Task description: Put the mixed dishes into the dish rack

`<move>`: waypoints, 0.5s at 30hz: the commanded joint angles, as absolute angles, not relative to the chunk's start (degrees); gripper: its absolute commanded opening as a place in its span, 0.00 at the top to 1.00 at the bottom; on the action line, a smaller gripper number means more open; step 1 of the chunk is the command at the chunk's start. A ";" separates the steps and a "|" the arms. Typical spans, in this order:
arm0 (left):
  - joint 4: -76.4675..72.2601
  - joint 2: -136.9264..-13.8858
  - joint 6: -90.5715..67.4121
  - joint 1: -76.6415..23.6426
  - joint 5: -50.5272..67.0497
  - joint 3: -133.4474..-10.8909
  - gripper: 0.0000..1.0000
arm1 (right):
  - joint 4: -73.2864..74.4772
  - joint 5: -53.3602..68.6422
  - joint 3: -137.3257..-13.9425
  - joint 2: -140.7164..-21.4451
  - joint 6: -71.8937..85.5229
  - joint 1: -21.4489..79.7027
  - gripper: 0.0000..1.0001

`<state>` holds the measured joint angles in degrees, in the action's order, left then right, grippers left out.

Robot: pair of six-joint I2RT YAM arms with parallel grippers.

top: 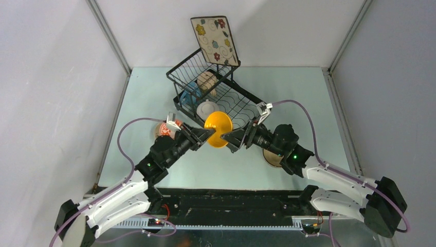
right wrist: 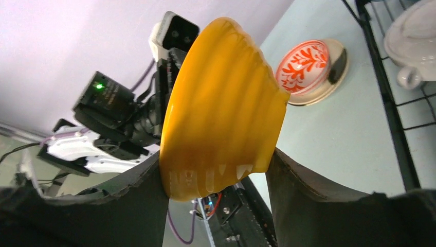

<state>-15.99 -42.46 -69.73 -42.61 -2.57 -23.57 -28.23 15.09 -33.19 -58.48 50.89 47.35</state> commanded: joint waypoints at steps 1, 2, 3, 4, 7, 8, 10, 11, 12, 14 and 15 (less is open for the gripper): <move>-13.91 -41.96 -67.79 -42.56 -3.04 -26.17 0.61 | -20.91 9.37 -37.70 -57.21 44.39 47.70 0.78; -13.02 -41.90 -66.65 -42.54 -3.45 -26.36 0.49 | -19.42 8.25 -39.02 -57.08 41.68 47.41 0.79; -11.01 -41.78 -66.11 -42.59 -4.40 -26.87 0.45 | -16.26 7.73 -39.68 -56.85 40.31 46.79 0.79; -9.99 -41.72 -65.11 -42.57 -4.84 -27.15 0.36 | -14.90 6.77 -40.73 -56.73 37.59 46.38 0.81; -5.42 -41.51 -63.13 -42.56 -6.43 -28.47 0.24 | -10.92 7.11 -41.90 -56.46 32.79 41.75 0.86; -4.60 -41.37 -62.10 -42.55 -6.73 -28.65 0.22 | -10.34 8.11 -42.04 -56.62 32.08 40.39 0.86; -2.20 -40.59 -60.93 -42.62 -7.66 -28.88 0.21 | -9.24 9.98 -42.54 -57.69 29.15 36.65 0.86; -1.71 -39.81 -60.19 -42.58 -8.42 -28.73 0.21 | -8.88 11.55 -43.44 -59.12 25.79 34.41 0.85; -0.91 -39.37 -59.80 -42.55 -8.82 -28.69 0.21 | -8.79 12.85 -43.87 -59.97 23.18 33.51 0.85; 0.47 -37.98 -58.67 -42.61 -9.86 -28.50 0.21 | -9.16 17.69 -44.84 -62.95 15.29 31.54 0.84; 1.33 -37.14 -57.91 -42.58 -10.44 -28.53 0.21 | -9.15 18.53 -45.79 -64.89 11.01 30.78 0.86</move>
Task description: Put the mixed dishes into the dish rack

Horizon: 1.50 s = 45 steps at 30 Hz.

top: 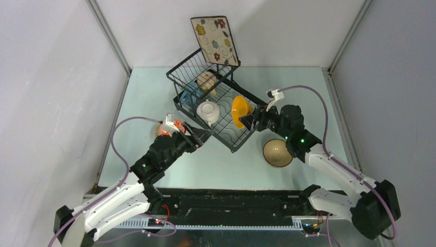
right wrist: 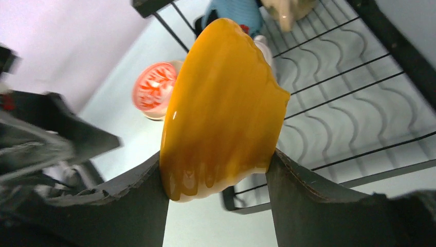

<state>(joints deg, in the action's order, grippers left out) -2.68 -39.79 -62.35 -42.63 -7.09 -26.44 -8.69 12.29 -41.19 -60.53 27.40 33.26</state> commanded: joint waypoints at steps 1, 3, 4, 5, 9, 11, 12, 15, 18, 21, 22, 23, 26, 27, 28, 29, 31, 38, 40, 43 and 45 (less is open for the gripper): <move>2.79 -36.27 -57.52 -42.56 -11.03 -28.73 0.21 | -9.63 18.14 -46.28 -66.83 9.37 30.51 0.88; 5.04 -35.11 -56.30 -42.59 -12.13 -29.28 0.21 | -11.07 17.59 -47.98 -69.95 6.03 29.30 0.94; 5.95 -34.78 -55.60 -42.62 -12.61 -29.49 0.21 | -11.69 18.92 -49.22 -71.19 3.77 28.42 0.97; 8.08 -34.03 -55.31 -42.62 -13.85 -29.98 0.21 | -12.55 19.04 -49.88 -73.59 2.85 27.63 0.99; 11.73 -31.26 -53.73 -42.60 -16.48 -30.01 0.21 | -8.32 20.09 -58.40 -81.87 -5.78 25.17 1.00; 12.43 -29.89 -53.48 -42.60 -17.40 -29.34 0.21 | -6.58 23.28 -60.96 -85.45 -12.24 24.09 1.00; 12.42 -29.12 -53.46 -42.60 -18.06 -29.00 0.21 | -7.97 23.28 -61.33 -87.59 -13.81 23.69 1.00; 12.14 -28.38 -53.65 -42.59 -18.69 -27.67 0.22 | -10.09 21.52 -63.80 -91.87 -19.11 22.99 1.00; 12.45 -28.66 -53.16 -42.50 -18.98 -27.62 0.22 | -9.87 20.45 -66.79 -97.12 -23.79 22.69 1.00; 12.71 -28.93 -51.58 -42.50 -19.37 -27.99 0.22 | -11.03 19.77 -69.19 -100.44 -27.82 22.64 1.00; 12.78 -28.87 -51.06 -42.52 -19.65 -28.14 0.22 | -11.48 20.17 -70.05 -101.86 -29.24 22.64 1.00; 12.81 -28.76 -49.81 -42.47 -19.85 -28.22 0.22 | -11.85 20.82 -70.40 -102.48 -29.78 22.62 1.00; 13.52 -27.75 -46.93 -42.51 -22.01 -28.53 0.22 | -13.17 20.96 -72.45 -105.42 -31.98 22.83 1.00; 13.82 -27.50 -46.41 -42.49 -22.52 -28.55 0.22 | -13.44 20.85 -72.88 -106.02 -32.29 22.89 1.00; 14.03 -26.96 -45.44 -42.47 -23.76 -28.56 0.22 | -13.60 20.95 -73.77 -107.12 -32.92 22.95 1.00; 14.84 -26.49 -45.04 -42.48 -25.25 -28.61 0.22 | -13.33 21.06 -74.28 -108.30 -33.25 22.99 1.00; 16.65 -26.23 -43.92 -42.45 -27.88 -28.95 0.22 | -12.89 21.54 -75.80 -110.00 -34.08 23.11 1.00; 20.39 -26.77 -41.58 -42.49 -32.46 -30.52 0.22 | -11.09 21.86 -80.72 -115.39 -36.48 23.66 1.00; 20.27 -26.80 -41.39 -42.46 -32.82 -30.43 0.22 | -10.24 22.02 -82.56 -116.99 -36.80 23.72 1.00; 20.64 -26.77 -40.89 -42.49 -34.12 -30.72 0.22 | -5.35 21.97 -87.74 -120.30 -37.78 23.66 1.00; 21.40 -26.25 -40.72 -42.46 -35.27 -30.83 0.22 | -2.11 21.78 -90.48 -121.96 -38.05 23.77 0.96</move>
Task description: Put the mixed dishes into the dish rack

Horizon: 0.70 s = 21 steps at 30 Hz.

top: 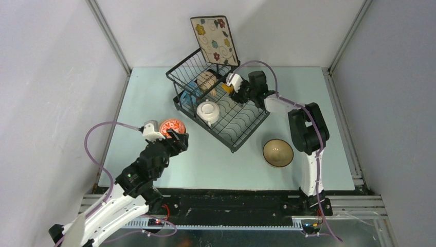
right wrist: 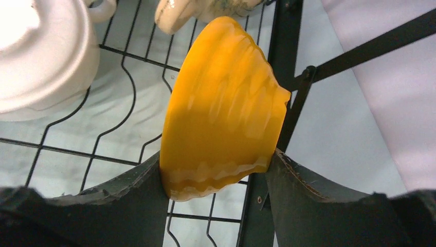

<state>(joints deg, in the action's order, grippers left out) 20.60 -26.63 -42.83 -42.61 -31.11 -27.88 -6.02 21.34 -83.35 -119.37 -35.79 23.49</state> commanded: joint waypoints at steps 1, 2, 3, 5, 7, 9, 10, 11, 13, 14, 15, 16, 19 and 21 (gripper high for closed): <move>21.83 -26.00 -40.70 -42.45 -35.98 -30.84 0.22 | -1.27 21.74 -91.16 -122.58 -38.10 23.79 0.86; 21.99 -25.31 -40.63 -42.41 -36.27 -30.80 0.22 | -0.52 21.78 -91.83 -122.77 -38.20 23.92 0.80; 22.22 -24.45 -40.62 -42.37 -36.82 -30.69 0.23 | -0.33 21.79 -91.79 -122.74 -38.22 23.93 0.65; 22.14 -23.13 -40.68 -42.36 -37.44 -30.24 0.24 | -1.33 21.64 -90.59 -122.11 -38.12 23.88 0.55; 22.00 -22.16 -40.80 -42.36 -37.83 -29.71 0.25 | -2.21 21.70 -89.07 -121.40 -38.00 23.90 0.49; 21.93 -21.91 -41.05 -42.36 -37.95 -29.53 0.25 | -2.96 20.97 -88.04 -120.73 -37.61 23.89 0.36; 21.91 -21.94 -41.16 -42.39 -37.92 -29.58 0.25 | -3.37 20.38 -87.18 -120.40 -37.20 23.90 0.28; 21.96 -22.23 -41.19 -42.37 -37.76 -29.64 0.25 | -4.31 20.17 -86.66 -119.79 -36.85 23.82 0.24; 21.90 -22.87 -41.33 -42.41 -37.34 -29.95 0.25 | -5.96 19.35 -84.85 -118.72 -35.73 23.80 0.14; 21.89 -23.08 -41.44 -42.42 -36.95 -30.08 0.26 | -6.32 19.03 -84.53 -118.38 -35.40 23.81 0.08; 21.65 -23.46 -41.51 -42.43 -36.80 -30.13 0.26 | -6.74 18.82 -84.17 -117.77 -34.87 23.71 0.06; 21.47 -23.64 -41.64 -42.38 -36.40 -30.14 0.26 | -6.80 18.73 -84.05 -117.29 -34.66 23.70 0.02; 21.00 -24.17 -42.02 -42.37 -35.70 -30.06 0.26 | -7.14 18.36 -83.43 -116.36 -33.96 23.72 0.01; 20.90 -24.37 -42.17 -42.42 -35.27 -29.99 0.26 | -8.03 18.17 -82.42 -115.32 -33.27 23.63 0.00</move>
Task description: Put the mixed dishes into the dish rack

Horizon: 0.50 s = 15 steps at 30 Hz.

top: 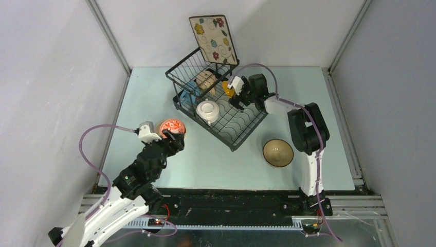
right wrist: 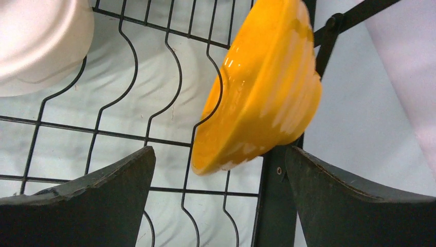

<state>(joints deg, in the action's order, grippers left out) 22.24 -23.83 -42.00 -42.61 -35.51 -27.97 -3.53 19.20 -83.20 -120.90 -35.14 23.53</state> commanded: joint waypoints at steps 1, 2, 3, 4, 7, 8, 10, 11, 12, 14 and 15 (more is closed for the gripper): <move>20.89 -24.37 -42.18 -42.38 -35.14 -29.98 0.26 | -9.06 18.05 -82.04 -114.50 -32.94 23.53 0.00; 20.90 -24.36 -42.25 -42.37 -35.10 -29.97 0.26 | -9.72 17.56 -81.13 -114.07 -31.97 23.45 0.01; 20.87 -24.35 -42.26 -42.41 -35.12 -29.97 0.26 | -11.04 17.22 -80.73 -113.20 -31.36 23.29 0.01; 20.85 -24.30 -42.23 -42.39 -35.09 -30.01 0.26 | -11.54 16.68 -80.08 -112.81 -30.27 23.16 0.02; 20.97 -24.10 -42.15 -42.41 -35.07 -30.02 0.26 | -13.20 15.96 -78.39 -110.28 -27.48 22.74 0.02; 21.03 -24.05 -42.07 -42.39 -35.03 -30.05 0.26 | -13.50 15.46 -77.91 -109.67 -26.83 22.71 0.02; 21.23 -23.96 -41.94 -42.44 -35.00 -30.01 0.26 | -13.73 14.94 -76.43 -107.42 -25.04 22.68 0.02; 21.30 -23.92 -41.89 -42.40 -34.94 -29.99 0.26 | -13.78 14.59 -75.29 -105.83 -23.16 22.65 0.02; 21.24 -23.91 -41.74 -42.42 -34.86 -29.76 0.25 | -13.88 13.64 -74.65 -104.02 -21.99 22.62 0.01; 20.98 -24.03 -41.48 -42.45 -34.47 -29.27 0.25 | -13.63 13.25 -72.28 -100.85 -18.69 23.00 0.01; 20.71 -24.22 -41.40 -42.41 -34.29 -29.09 0.25 | -13.47 12.69 -70.72 -99.82 -15.42 23.19 0.01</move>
